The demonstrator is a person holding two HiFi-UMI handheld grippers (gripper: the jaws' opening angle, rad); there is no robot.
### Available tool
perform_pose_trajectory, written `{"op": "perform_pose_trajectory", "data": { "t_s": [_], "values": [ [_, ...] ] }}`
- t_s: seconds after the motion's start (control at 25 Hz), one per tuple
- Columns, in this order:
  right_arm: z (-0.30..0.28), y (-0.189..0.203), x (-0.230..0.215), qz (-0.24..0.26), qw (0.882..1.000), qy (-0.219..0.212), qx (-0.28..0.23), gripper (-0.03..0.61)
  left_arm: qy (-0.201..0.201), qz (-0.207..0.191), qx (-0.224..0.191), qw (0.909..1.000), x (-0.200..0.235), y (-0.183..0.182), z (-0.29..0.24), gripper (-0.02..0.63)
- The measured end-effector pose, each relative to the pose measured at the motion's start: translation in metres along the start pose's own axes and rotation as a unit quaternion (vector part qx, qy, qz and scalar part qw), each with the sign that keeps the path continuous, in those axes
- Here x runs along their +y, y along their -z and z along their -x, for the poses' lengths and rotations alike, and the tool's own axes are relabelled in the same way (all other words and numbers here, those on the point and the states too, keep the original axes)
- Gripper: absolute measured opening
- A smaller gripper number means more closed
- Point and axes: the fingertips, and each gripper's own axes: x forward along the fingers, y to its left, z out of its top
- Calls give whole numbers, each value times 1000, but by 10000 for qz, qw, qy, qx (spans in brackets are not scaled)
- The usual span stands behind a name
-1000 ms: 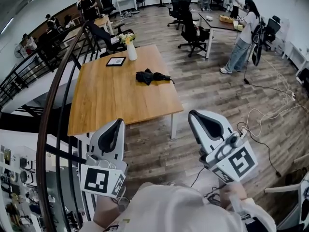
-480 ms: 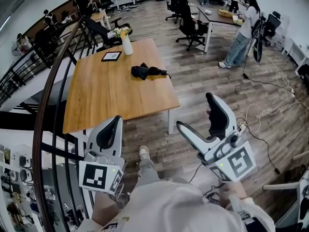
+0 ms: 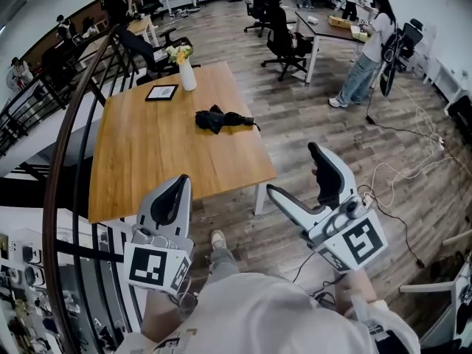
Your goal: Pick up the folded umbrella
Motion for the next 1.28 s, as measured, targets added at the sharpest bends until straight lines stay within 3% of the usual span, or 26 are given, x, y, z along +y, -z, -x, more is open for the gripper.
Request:
{"op": "perform_pose_trajectory", "data": {
  "t_s": [0.48, 0.72, 0.84, 1.04, 1.28],
  "values": [
    [-209, 84, -52, -92, 9952, -342, 911, 403, 121, 97, 357, 9992, 165, 57, -122, 15],
    [-316, 139, -81, -607, 9845, -703, 1490, 403, 210, 414, 408, 9981, 256, 92, -179, 15],
    [-363, 167, -96, -521, 9783, -745, 1864, 403, 301, 435, 552, 9971, 294, 114, -209, 15],
    [-418, 228, -105, -680, 9638, -942, 2402, 403, 478, 485, 752, 9948, 327, 156, -249, 15],
    [-445, 299, -109, -842, 9361, -1404, 3114, 403, 478, 742, 867, 9923, 329, 194, -283, 15]
  ]
}}
